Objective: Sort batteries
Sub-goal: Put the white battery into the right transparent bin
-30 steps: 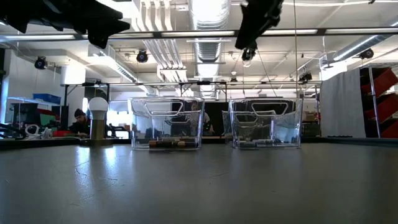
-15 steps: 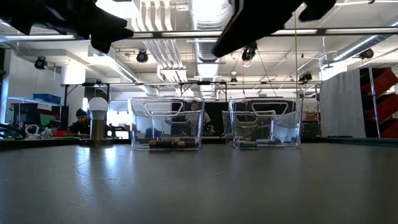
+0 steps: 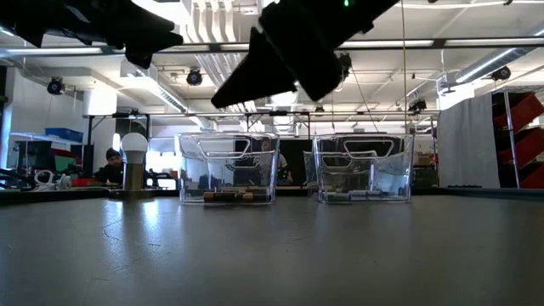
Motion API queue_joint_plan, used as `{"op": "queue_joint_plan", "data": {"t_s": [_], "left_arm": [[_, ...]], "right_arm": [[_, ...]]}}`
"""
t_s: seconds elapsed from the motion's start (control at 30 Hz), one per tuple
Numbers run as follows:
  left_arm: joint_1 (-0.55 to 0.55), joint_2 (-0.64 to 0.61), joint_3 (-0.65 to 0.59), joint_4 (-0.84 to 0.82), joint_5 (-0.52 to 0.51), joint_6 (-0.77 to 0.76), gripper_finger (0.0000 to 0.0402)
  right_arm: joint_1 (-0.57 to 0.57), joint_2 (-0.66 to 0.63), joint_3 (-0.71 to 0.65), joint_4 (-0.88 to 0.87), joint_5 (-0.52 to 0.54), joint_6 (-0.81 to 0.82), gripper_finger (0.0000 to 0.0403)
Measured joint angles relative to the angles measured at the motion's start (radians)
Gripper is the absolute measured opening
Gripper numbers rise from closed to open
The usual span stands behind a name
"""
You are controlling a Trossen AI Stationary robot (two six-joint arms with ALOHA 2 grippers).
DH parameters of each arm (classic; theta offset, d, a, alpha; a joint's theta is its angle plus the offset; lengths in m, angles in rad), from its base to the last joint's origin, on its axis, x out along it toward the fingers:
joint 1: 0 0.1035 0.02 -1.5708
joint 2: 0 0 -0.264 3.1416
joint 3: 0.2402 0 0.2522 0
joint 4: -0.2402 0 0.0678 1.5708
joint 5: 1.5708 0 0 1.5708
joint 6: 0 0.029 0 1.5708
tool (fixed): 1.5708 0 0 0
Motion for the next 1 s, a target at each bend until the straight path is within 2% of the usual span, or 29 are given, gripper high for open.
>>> {"op": "queue_joint_plan", "data": {"t_s": [0.23,0.5,0.63,0.77,0.9,1.0], "left_arm": [[-0.005,0.005,0.0,0.056,-0.001,0.02,0.0161],[-0.115,0.003,0.015,0.156,-0.016,0.059,0.0154],[-0.184,0.017,0.043,0.136,-0.104,0.064,0.0154],[-0.27,0.052,0.041,0.113,-0.218,0.022,0.0154],[-0.379,0.112,0.049,0.061,-0.347,-0.098,0.0154],[-0.495,0.159,0.093,-0.074,-0.392,-0.284,0.0154]], "right_arm": [[-0.002,-0.003,0.0,-0.029,0.0,-0.02,0.0073],[0.007,-0.102,0.0,-0.09,0.008,-0.044,0.005],[-0.01,-0.118,0.0,-0.072,0.008,-0.08,0.0044],[-0.029,-0.115,0.0,-0.075,0.007,-0.039,0.0044],[-0.03,-0.11,-0.002,-0.133,-0.002,0.037,0.0052],[-0.011,-0.11,-0.002,-0.187,-0.01,0.103,0.0059]]}}
